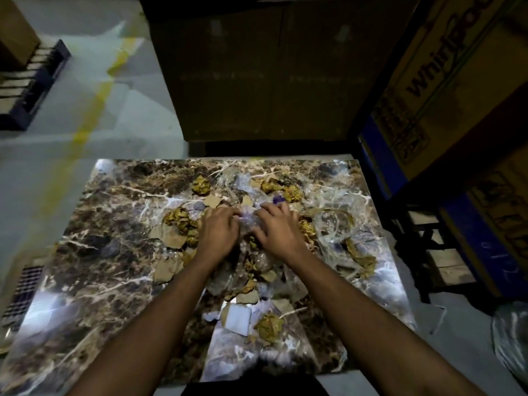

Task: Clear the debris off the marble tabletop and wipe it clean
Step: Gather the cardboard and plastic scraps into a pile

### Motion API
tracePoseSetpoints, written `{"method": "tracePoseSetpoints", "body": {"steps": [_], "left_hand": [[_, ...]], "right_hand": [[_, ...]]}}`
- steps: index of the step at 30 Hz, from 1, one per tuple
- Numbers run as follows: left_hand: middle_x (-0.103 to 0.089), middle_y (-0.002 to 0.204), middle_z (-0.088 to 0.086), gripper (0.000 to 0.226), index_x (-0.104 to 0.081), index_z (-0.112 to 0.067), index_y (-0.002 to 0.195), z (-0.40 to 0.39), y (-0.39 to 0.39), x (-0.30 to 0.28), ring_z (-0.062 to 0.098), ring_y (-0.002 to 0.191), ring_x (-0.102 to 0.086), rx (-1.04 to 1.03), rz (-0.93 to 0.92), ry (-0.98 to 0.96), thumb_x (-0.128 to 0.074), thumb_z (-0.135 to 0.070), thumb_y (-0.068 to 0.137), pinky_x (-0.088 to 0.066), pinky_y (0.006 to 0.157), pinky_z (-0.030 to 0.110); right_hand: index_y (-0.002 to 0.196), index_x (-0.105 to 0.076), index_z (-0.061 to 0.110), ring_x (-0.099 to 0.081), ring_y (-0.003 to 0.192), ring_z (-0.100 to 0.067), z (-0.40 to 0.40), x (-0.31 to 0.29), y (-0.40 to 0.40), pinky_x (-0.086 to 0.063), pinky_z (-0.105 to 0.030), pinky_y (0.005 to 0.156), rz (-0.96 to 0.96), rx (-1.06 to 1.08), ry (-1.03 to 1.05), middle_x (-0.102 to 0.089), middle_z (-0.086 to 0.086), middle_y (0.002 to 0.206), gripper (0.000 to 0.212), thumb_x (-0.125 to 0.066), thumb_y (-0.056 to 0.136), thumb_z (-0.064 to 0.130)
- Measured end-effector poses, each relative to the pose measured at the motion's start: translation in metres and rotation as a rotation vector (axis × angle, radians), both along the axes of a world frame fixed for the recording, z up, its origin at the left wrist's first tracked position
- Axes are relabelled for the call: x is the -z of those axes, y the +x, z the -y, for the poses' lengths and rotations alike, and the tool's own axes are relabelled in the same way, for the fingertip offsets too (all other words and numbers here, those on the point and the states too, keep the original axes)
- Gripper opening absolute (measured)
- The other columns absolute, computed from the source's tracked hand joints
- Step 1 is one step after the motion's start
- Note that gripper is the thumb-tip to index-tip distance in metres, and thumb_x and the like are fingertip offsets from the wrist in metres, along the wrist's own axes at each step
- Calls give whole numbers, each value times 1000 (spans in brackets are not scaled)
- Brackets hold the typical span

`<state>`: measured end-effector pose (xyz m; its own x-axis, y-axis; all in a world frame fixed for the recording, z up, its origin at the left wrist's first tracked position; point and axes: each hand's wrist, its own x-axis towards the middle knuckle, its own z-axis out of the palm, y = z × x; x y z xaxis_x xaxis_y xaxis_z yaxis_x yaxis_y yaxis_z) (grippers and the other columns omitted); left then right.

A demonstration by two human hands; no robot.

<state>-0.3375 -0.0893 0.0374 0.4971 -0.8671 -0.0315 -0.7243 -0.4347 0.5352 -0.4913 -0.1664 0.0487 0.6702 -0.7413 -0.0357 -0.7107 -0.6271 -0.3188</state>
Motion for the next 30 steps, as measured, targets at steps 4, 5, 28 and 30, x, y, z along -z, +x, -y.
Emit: {"method": "tracePoseSetpoints", "body": {"steps": [4, 5, 28, 30], "left_hand": [[-52, 145, -2, 41, -48, -31, 140, 5, -10, -6, 22, 133, -41, 160, 81, -170, -42, -46, 102, -30, 107, 49], [-48, 149, -4, 45, -45, -35, 143, 8, -13, -4, 21, 136, -39, 263, 148, -127, -38, -51, 101, -30, 107, 50], [-27, 163, 1, 57, -39, -47, 147, -6, -52, 15, 31, 149, -17, 86, 231, 67, -27, -71, 96, -12, 117, 61], [-26, 163, 1, 57, -40, -49, 146, -8, -54, 10, 32, 149, -16, 56, 268, 31, -27, -72, 95, -13, 117, 61]], "right_hand": [[149, -42, 26, -31, 131, -21, 16, -2, -30, -34, -47, 108, 114, -90, 58, -44, 2, 150, 58, -56, 98, 50], [150, -41, 25, -30, 133, -21, 21, -2, -37, -34, -46, 109, 125, -115, 96, -42, 1, 152, 61, -57, 97, 51], [140, -42, 60, -19, 146, -44, 99, 84, -122, -28, -68, 113, -172, 204, 166, -25, -9, 163, 56, -63, 88, 55], [140, -47, 55, -21, 147, -44, 92, 84, -115, -38, -62, 113, -126, 219, 194, -27, -9, 162, 56, -69, 90, 43]]}}
